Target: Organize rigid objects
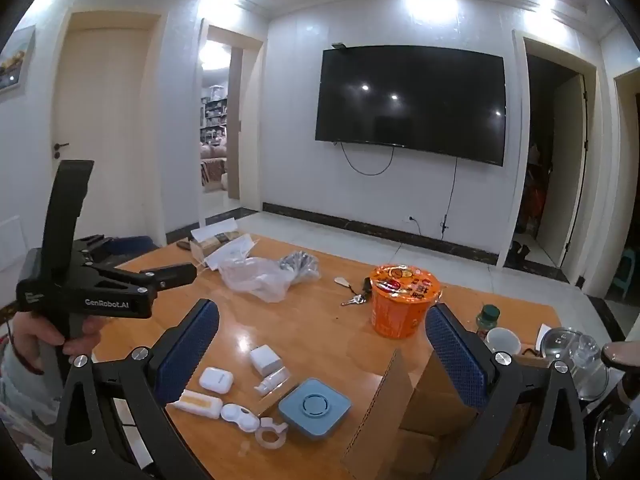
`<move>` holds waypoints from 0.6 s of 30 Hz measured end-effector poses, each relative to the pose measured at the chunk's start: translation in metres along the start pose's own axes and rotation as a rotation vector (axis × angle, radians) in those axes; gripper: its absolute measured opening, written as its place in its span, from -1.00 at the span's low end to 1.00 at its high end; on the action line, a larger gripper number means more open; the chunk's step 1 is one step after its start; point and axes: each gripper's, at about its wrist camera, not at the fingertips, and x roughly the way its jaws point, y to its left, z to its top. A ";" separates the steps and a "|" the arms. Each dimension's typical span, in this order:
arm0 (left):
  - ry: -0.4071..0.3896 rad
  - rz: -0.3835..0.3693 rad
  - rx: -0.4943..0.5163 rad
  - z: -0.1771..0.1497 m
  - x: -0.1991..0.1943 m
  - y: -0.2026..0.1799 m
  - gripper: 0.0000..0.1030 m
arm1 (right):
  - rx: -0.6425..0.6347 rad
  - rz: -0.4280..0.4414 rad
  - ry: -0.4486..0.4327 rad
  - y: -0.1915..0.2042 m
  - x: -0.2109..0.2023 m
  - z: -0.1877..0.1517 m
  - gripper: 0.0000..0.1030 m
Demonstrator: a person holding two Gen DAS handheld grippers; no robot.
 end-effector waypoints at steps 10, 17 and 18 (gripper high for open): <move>0.005 -0.013 -0.001 0.005 -0.009 -0.007 0.99 | 0.033 0.029 0.035 -0.003 0.007 -0.004 1.00; 0.007 -0.028 -0.002 -0.001 -0.002 -0.001 0.99 | 0.048 0.048 0.049 -0.003 0.009 -0.006 1.00; 0.008 -0.030 -0.001 -0.001 -0.002 -0.001 0.99 | 0.047 0.052 0.051 -0.003 0.010 -0.007 1.00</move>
